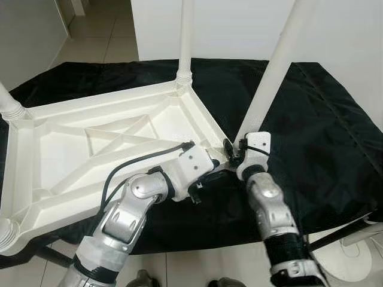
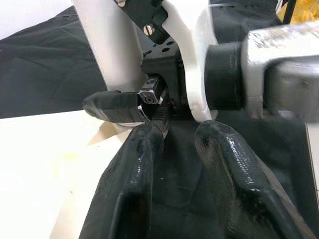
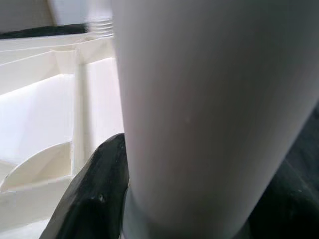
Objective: Building children table
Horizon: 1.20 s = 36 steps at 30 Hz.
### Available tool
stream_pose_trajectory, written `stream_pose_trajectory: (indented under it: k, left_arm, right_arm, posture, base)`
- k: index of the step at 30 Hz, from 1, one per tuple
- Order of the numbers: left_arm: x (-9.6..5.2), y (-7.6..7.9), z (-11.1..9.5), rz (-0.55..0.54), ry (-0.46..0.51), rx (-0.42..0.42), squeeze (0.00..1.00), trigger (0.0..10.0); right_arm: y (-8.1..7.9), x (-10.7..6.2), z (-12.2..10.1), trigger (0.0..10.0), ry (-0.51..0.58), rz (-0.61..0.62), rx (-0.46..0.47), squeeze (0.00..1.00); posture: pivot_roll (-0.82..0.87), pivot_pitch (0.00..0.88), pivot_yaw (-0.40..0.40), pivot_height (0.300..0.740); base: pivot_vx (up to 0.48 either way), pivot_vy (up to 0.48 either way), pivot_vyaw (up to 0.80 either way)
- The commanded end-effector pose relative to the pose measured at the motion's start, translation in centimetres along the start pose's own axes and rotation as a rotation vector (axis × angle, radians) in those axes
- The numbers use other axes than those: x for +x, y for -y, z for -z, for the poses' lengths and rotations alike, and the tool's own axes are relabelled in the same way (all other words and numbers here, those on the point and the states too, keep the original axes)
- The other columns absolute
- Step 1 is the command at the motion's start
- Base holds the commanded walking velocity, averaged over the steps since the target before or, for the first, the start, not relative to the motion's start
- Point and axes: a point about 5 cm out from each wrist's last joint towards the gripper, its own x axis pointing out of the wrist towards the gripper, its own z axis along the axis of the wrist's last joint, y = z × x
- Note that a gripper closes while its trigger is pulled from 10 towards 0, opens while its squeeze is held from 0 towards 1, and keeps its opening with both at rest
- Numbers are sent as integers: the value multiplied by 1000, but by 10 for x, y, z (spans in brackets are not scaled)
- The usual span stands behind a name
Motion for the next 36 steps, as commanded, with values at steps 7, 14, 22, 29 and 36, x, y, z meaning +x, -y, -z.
stream_pose_trajectory:
  k: [7, 14, 22, 29, 36]
  left_arm:
    - [1, -8, 2, -122, -2, -3, 0, 10000]
    - [2, -8, 1, -126, 0, -5, 0, 10000]
    - [4, -4, -1, -122, 9, -10, 0, 10000]
    - [4, -5, -2, -128, 12, -10, 0, 10000]
    - [3, -6, -3, -100, 27, -21, 0, 10000]
  right_arm:
    - [-9, -14, 14, 10000, -85, 17, 109, 0]
    - [-11, -17, 10, 10000, -77, 29, 90, 929]
    - [-18, -22, 5, 10000, -58, -54, 100, 1000]
    - [-14, -21, 3, 10000, -55, -57, 54, 200]
    - [3, -20, -3, 10000, -22, -166, 3, 0]
  posture:
    - [-148, 78, 26, 740]
    - [-156, 80, 22, 740]
    - [-160, 76, 9, 740]
    - [-160, 75, 7, 740]
    - [-152, 62, 9, 740]
  base:
    - [0, 0, 0]
    - [0, 0, 0]
    - [0, 0, 0]
    - [0, 0, 0]
    - [0, 0, 0]
